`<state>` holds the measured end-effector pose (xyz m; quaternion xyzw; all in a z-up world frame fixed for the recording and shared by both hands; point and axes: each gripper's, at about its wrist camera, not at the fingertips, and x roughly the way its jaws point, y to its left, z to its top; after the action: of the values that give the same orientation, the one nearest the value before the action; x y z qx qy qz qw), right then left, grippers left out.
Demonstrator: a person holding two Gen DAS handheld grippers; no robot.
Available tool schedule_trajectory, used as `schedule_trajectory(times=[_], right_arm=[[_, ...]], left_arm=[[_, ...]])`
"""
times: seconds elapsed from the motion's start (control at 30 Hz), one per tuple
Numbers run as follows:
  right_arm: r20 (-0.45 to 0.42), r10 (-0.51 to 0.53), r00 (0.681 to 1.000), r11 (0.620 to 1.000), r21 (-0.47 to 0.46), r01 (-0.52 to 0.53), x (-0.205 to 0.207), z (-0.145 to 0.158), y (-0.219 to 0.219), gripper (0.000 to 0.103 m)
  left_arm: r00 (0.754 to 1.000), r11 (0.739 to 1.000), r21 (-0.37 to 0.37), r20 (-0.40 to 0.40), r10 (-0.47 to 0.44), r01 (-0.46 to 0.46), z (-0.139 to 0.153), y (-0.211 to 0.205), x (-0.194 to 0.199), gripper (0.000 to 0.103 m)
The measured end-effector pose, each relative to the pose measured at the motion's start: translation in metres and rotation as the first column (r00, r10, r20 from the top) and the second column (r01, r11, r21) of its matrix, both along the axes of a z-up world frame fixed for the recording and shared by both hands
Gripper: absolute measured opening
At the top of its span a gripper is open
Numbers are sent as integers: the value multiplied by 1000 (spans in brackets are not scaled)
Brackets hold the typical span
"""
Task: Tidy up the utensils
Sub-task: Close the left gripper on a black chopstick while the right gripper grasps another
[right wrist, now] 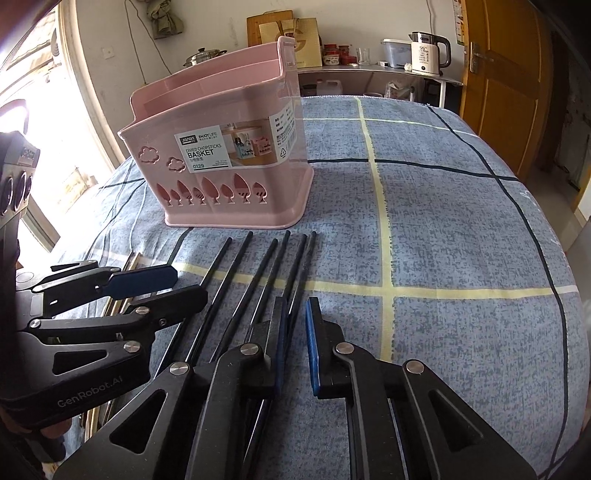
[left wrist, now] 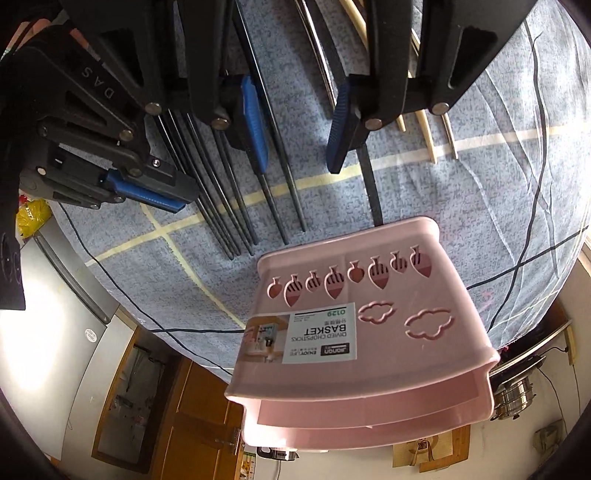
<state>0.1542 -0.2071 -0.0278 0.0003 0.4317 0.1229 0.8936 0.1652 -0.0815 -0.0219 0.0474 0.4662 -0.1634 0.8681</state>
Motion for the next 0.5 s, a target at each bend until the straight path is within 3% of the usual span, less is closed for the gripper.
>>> schedule_trajectory(times=[0.33,0.37,0.5], right_arm=[[-18,19,1000,999,-38,-20,8,-3,6,8],[-21,21,1000,999,-43,-22,9,-3,7,8],[-23,18,1000,999,-28,-18,13,1,3,7]], left_arm=[[999,994,108,44,-27,22,-4,-31,9,14],[999,994,110,43,-34,29,-5,-35,11,9],[999,996,74,25,-42,40,-4,-40,14,7]])
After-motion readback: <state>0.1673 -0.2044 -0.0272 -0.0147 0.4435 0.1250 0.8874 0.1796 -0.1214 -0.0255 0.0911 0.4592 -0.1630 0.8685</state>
